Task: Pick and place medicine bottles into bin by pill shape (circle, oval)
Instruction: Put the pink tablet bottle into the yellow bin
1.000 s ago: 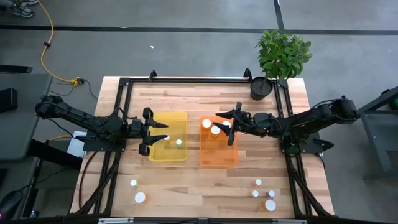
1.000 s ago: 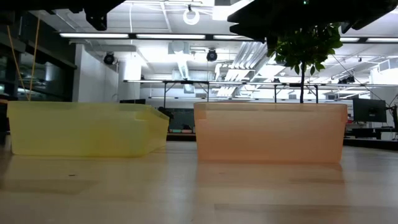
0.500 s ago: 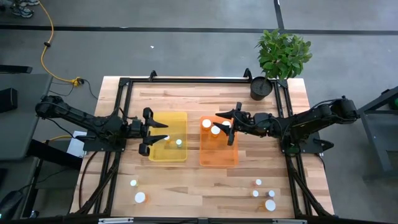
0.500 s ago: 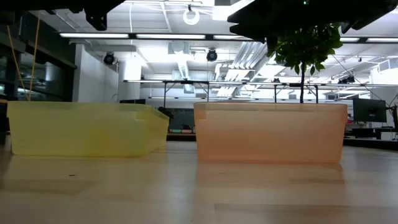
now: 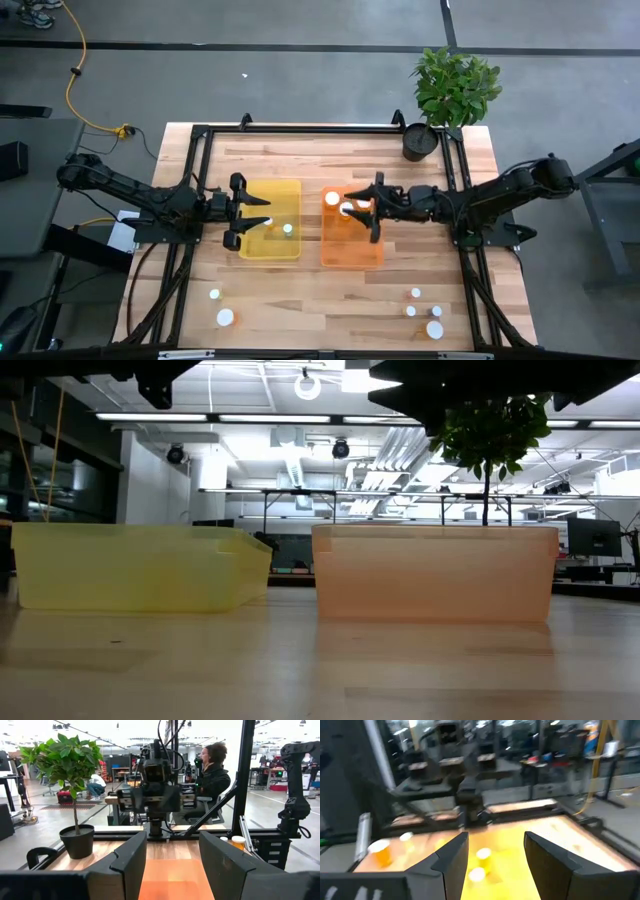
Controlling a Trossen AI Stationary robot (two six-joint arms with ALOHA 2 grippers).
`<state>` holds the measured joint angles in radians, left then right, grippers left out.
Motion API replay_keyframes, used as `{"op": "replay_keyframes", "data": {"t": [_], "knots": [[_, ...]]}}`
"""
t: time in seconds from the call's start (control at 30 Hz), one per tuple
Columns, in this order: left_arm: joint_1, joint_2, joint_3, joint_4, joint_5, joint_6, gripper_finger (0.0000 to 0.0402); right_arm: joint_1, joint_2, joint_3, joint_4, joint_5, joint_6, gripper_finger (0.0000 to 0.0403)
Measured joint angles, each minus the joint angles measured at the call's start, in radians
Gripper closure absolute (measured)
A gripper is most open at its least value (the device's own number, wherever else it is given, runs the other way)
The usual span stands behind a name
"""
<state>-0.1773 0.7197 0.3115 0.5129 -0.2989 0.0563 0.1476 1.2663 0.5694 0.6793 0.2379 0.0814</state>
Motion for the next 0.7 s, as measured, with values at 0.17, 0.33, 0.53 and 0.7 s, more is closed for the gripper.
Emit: {"op": "replay_keyframes", "data": {"t": [0.17,0.33,0.53,0.7], "knots": [[0.000,0.000,0.000,0.000,0.000,0.000,0.0232,0.093,-0.011,0.050,-0.252,-0.035,0.108,0.0217],[0.000,0.000,0.000,0.000,0.000,0.000,0.0232,0.225,-0.005,0.219,-0.729,0.009,0.291,0.0217],[0.000,0.000,0.000,-0.003,0.000,0.000,0.0232,0.389,0.012,0.361,-1.220,0.064,0.652,0.0217],[0.000,0.000,0.000,-0.009,0.000,0.000,0.0232,0.503,0.011,0.371,-1.444,0.058,1.041,0.0217]]}}
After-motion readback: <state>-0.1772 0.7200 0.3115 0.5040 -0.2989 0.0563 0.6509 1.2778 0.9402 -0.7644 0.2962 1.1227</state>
